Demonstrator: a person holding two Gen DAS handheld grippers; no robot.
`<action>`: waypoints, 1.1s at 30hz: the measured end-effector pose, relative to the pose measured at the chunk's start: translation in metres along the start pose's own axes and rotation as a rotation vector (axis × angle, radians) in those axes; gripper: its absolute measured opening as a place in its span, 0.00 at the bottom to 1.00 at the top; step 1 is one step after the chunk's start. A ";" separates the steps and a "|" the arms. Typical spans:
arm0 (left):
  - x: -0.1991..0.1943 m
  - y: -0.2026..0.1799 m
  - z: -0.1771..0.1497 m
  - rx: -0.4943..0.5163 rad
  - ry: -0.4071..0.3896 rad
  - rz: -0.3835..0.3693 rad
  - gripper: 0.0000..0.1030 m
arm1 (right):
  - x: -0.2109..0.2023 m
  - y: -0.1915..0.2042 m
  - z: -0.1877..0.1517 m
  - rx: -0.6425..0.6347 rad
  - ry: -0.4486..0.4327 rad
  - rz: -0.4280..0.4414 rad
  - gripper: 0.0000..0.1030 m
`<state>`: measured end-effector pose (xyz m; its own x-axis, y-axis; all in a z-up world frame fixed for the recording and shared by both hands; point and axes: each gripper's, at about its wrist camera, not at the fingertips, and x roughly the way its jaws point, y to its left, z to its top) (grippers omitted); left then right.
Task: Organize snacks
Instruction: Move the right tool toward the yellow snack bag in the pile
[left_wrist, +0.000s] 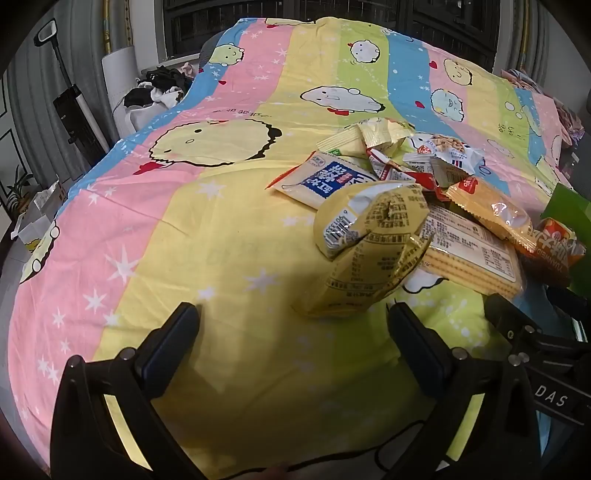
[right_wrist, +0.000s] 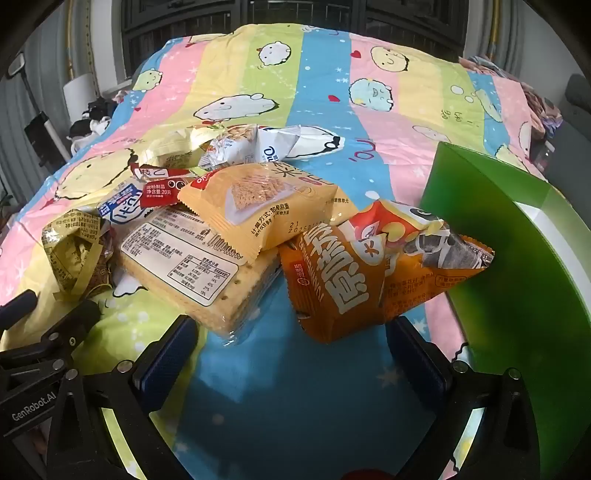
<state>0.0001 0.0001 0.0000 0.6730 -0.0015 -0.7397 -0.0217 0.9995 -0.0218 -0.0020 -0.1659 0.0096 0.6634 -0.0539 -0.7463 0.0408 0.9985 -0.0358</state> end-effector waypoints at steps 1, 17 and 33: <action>0.000 0.000 0.000 0.001 -0.003 0.001 1.00 | 0.000 0.000 0.000 0.000 0.004 0.000 0.99; 0.000 -0.001 0.001 0.004 0.009 0.003 1.00 | 0.000 0.000 0.000 0.001 0.004 0.001 0.99; -0.005 0.005 0.007 0.029 0.156 -0.044 0.99 | -0.001 0.002 0.001 -0.003 0.011 -0.009 0.99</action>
<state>0.0018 0.0052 0.0077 0.5496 -0.0476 -0.8340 0.0281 0.9989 -0.0385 -0.0018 -0.1639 0.0109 0.6547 -0.0632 -0.7533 0.0445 0.9980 -0.0451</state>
